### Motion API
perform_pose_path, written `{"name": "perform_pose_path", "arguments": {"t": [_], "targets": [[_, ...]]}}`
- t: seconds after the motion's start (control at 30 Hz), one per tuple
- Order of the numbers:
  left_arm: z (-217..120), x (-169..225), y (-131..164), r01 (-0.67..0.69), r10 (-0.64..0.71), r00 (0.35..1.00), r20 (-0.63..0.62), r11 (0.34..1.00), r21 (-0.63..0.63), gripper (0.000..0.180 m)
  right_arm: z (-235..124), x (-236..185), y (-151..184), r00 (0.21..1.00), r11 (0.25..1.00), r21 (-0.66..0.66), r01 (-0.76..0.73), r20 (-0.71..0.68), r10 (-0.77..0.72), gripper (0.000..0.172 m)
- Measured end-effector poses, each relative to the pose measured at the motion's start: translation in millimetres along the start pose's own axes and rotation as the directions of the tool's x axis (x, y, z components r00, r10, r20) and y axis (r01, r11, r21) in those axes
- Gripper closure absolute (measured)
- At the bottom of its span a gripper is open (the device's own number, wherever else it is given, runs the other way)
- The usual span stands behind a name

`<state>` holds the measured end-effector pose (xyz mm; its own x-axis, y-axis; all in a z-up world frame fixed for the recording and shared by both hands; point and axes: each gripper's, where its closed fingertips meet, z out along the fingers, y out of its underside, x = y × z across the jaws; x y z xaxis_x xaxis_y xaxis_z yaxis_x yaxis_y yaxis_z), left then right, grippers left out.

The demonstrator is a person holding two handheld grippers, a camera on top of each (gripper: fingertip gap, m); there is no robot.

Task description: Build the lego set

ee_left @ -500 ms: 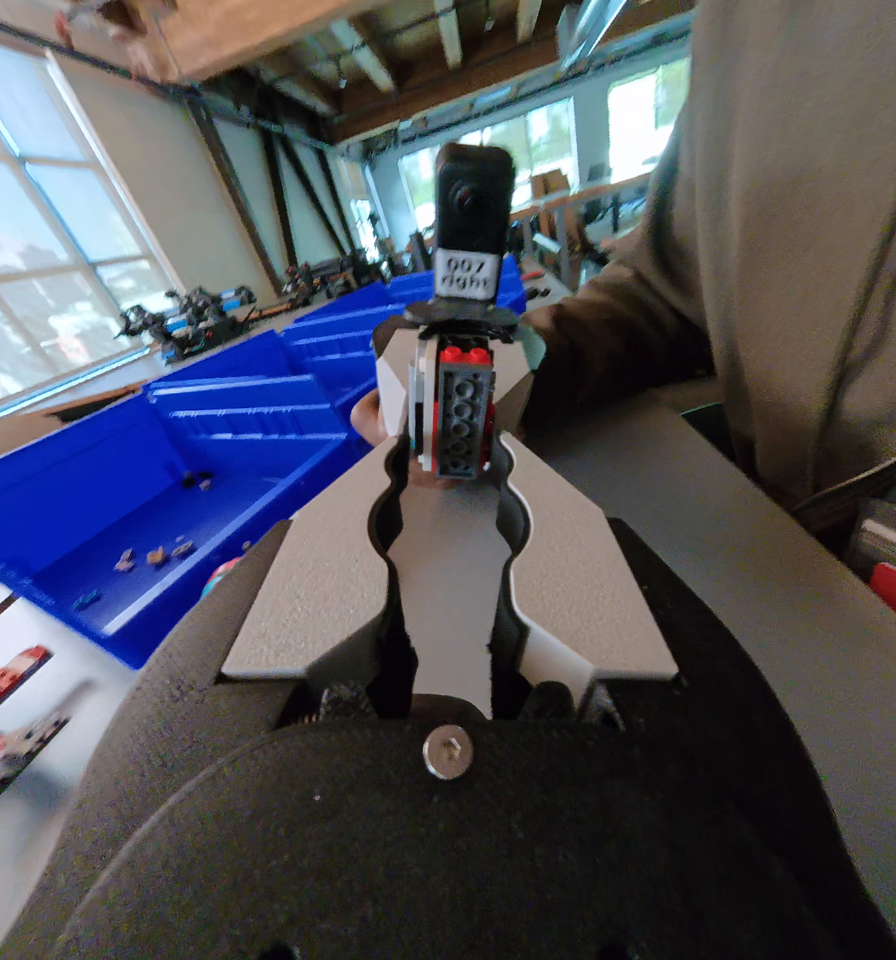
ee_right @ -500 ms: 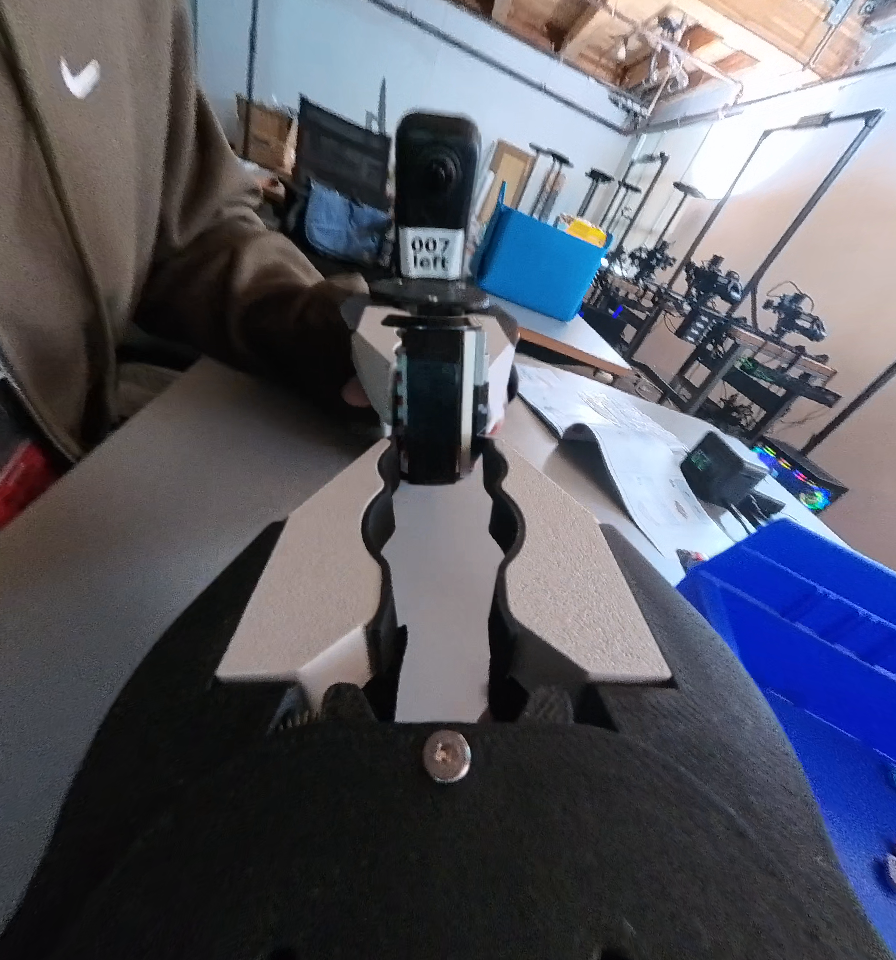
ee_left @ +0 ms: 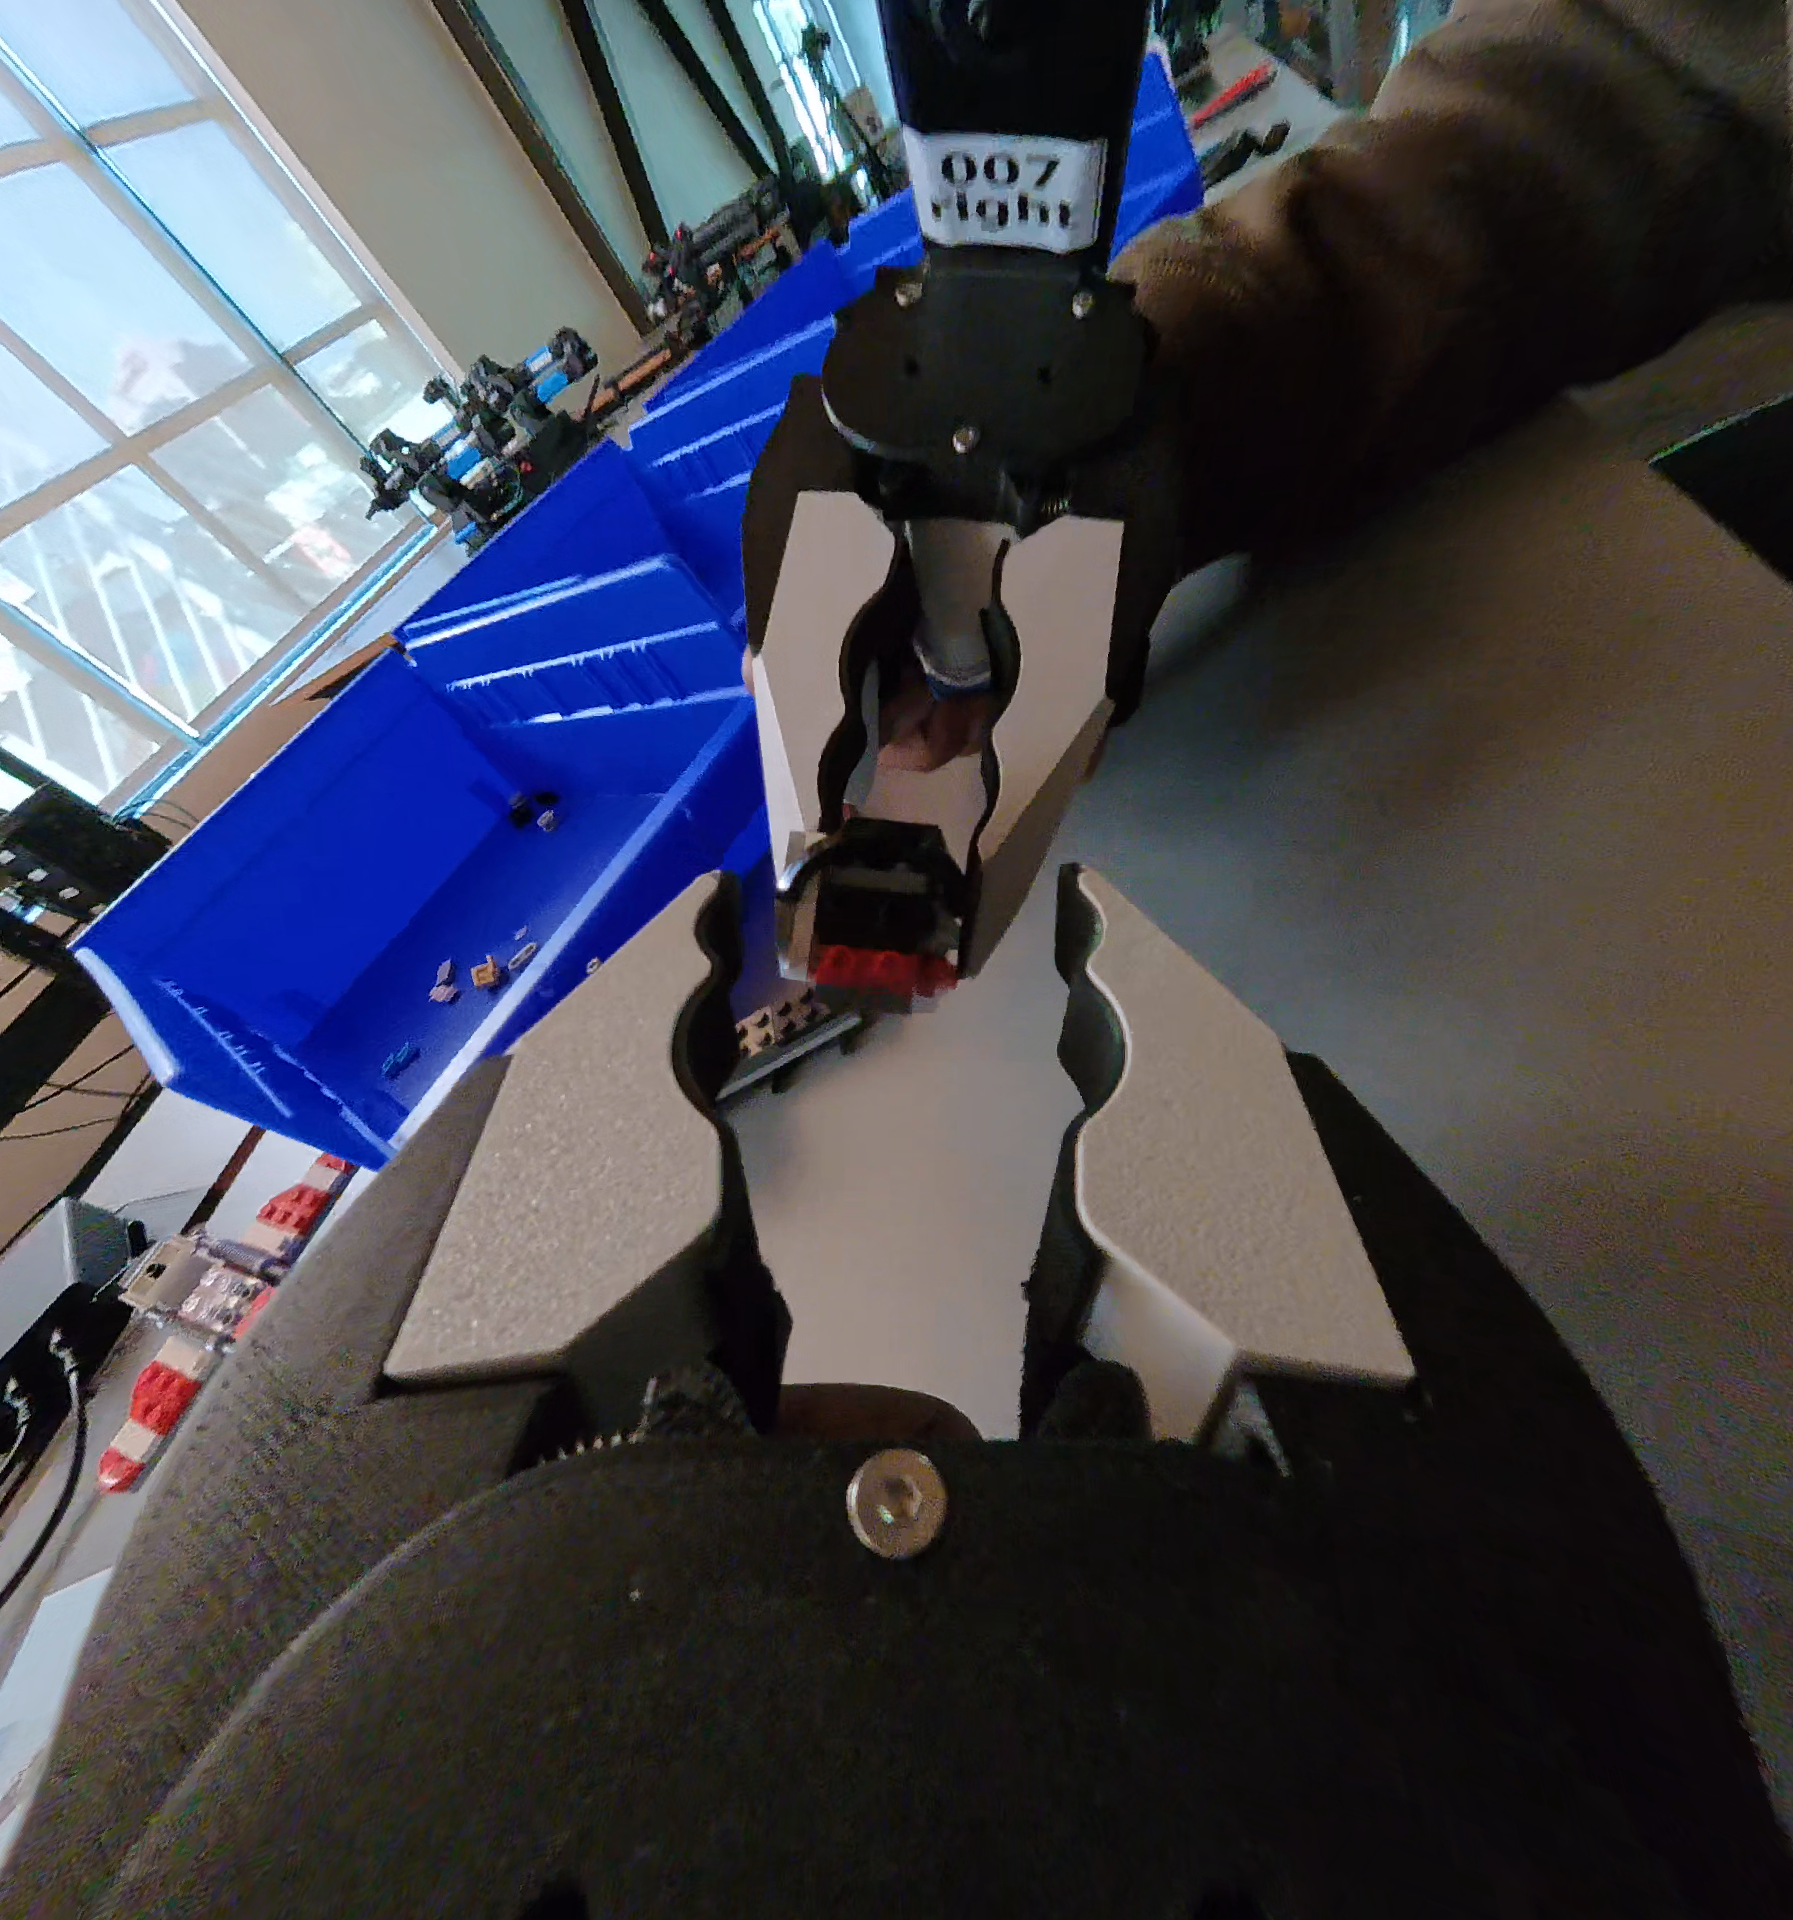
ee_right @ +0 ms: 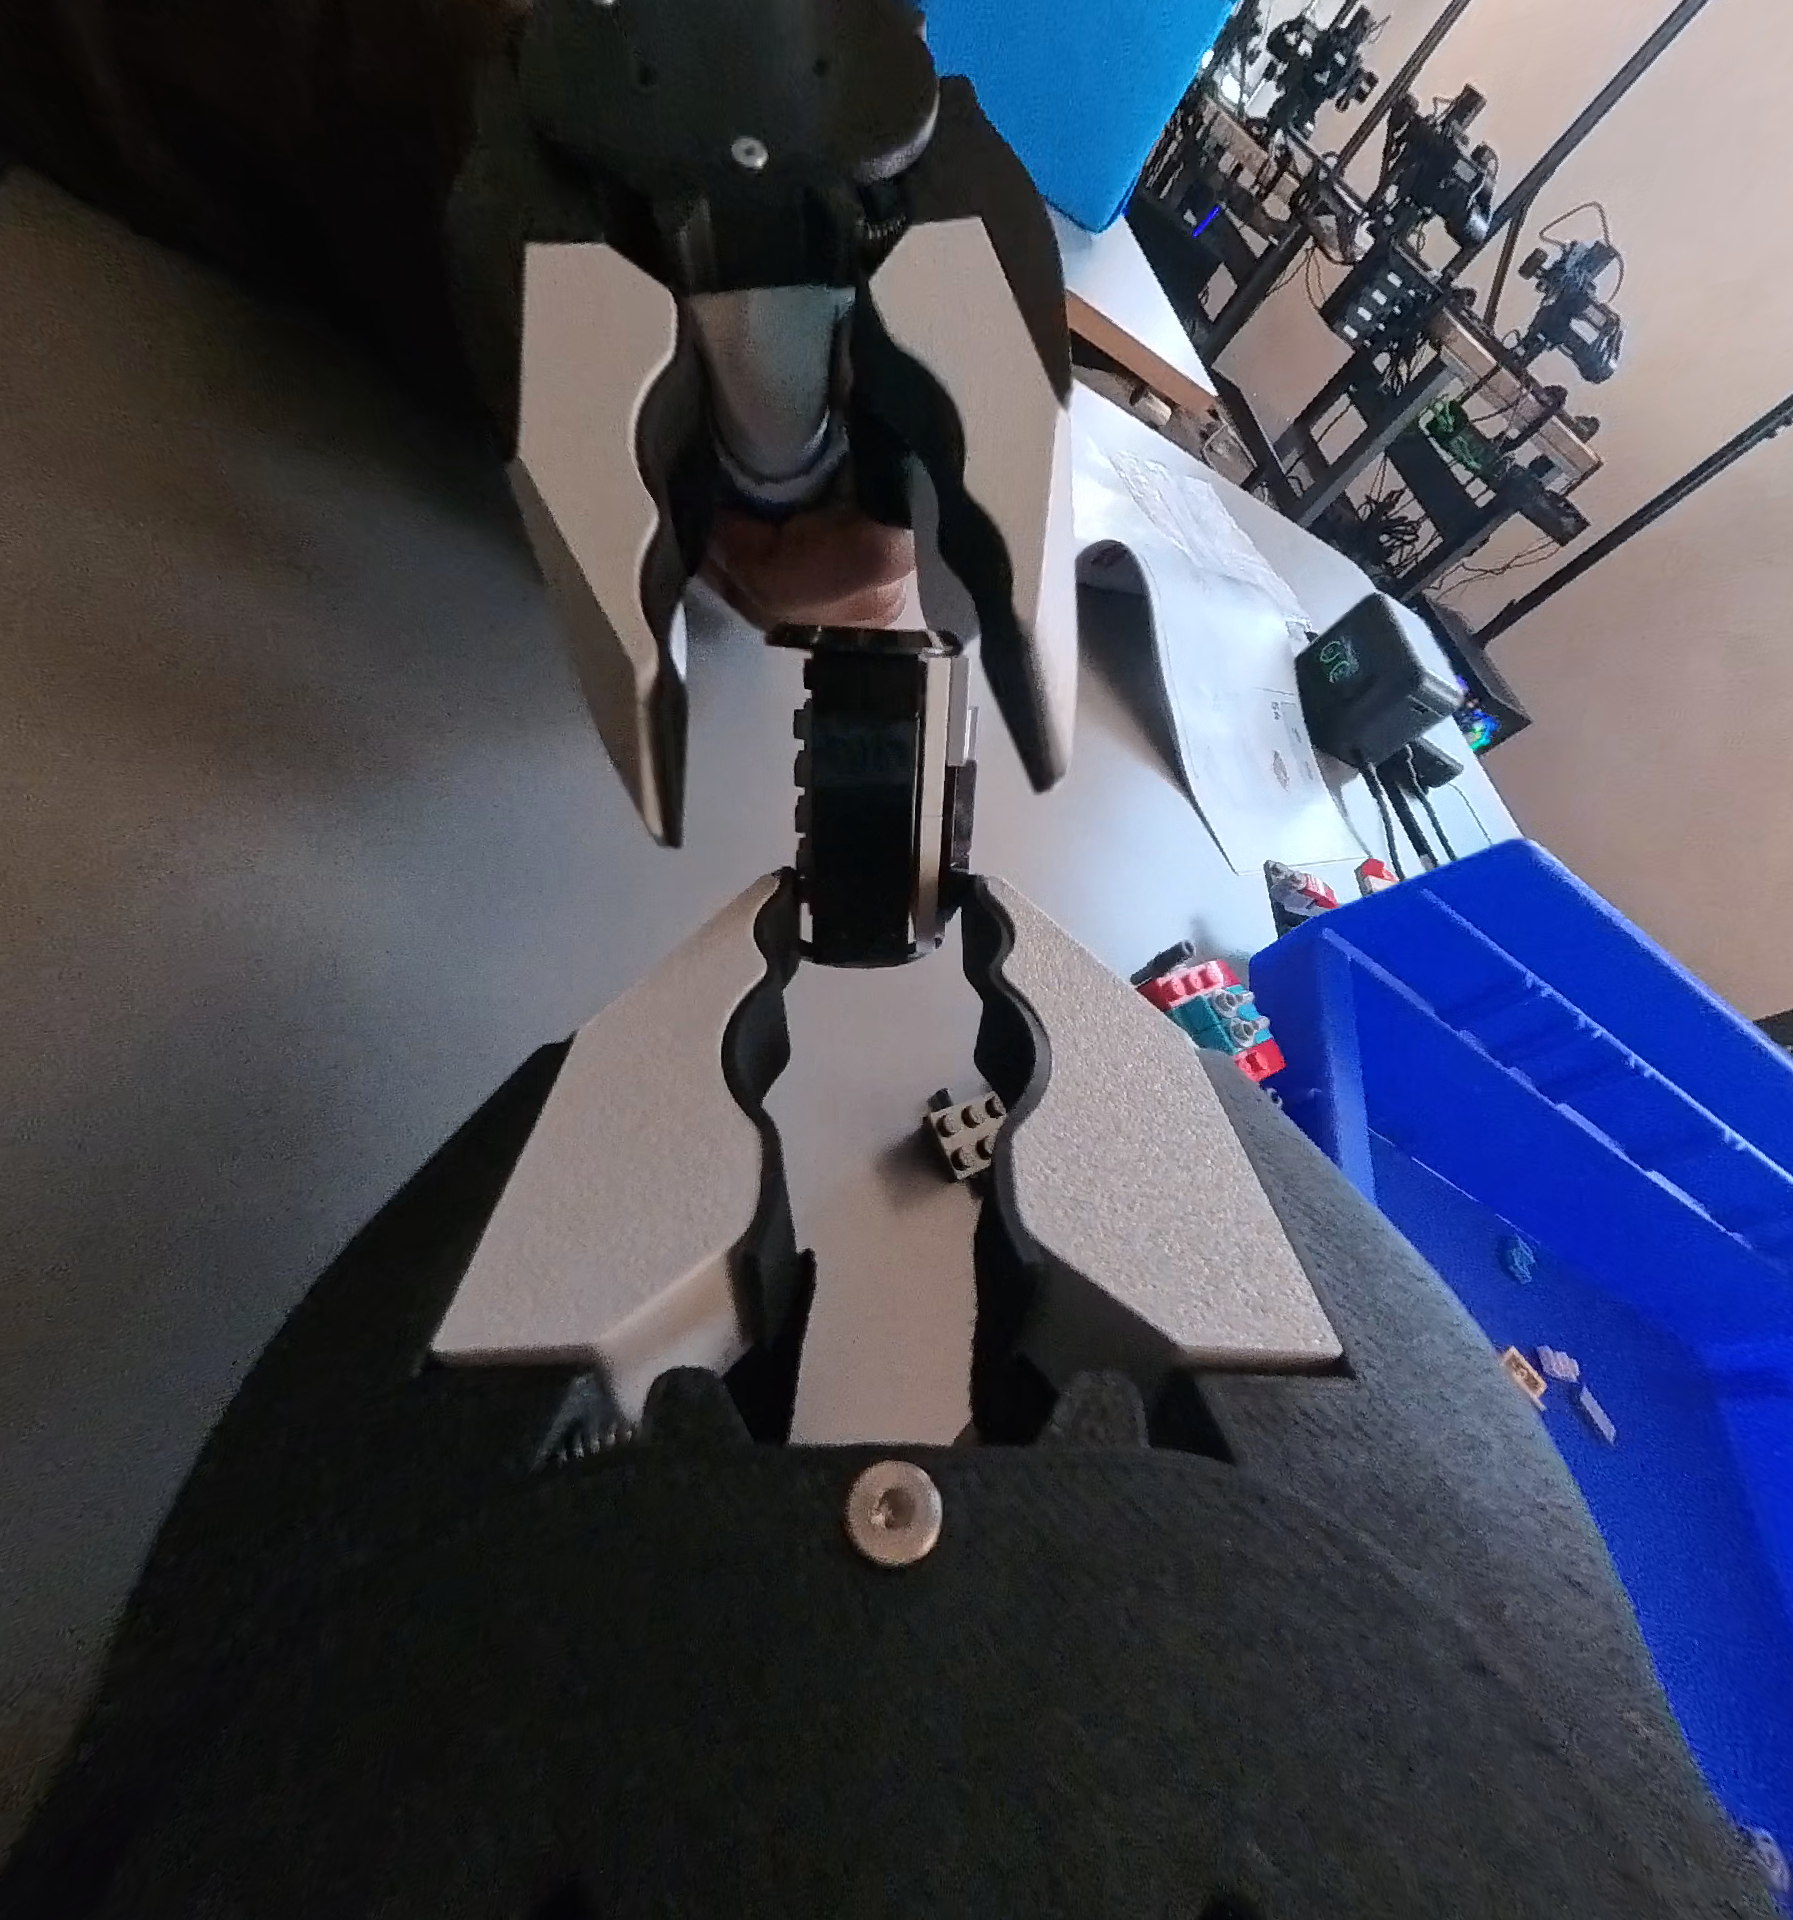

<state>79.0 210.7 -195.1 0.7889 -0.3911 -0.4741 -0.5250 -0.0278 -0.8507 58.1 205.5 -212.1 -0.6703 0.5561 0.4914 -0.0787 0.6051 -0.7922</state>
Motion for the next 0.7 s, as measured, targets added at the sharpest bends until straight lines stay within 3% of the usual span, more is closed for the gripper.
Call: {"name": "perform_pose_path", "arguments": {"t": [0.17, 0.5, 0.7], "targets": [[-0.3, -1.4, 3.9, -0.026, 0.027, 1.000, 0.014, 0.999, -0.024, 0.144, 2.7, -4.5, 0.4, 1.000, 1.000, -0.013, 0.007, 0.025, -0.007, 0.139], [-0.3, 2.7, 4.7, -0.012, 0.012, 1.000, -0.025, 1.000, -0.002, 0.146, 2.3, -9.5, 1.2, 0.998, 1.000, -0.029, -0.001, 0.064, 0.003, 0.140], [-5.4, -11.2, -3.6, 0.080, -0.082, 0.997, 0.017, 0.993, 0.082, 0.145, -0.7, 3.2, -8.5, 0.997, 0.996, 0.051, -0.078, 0.007, 0.078, 0.136]]}}
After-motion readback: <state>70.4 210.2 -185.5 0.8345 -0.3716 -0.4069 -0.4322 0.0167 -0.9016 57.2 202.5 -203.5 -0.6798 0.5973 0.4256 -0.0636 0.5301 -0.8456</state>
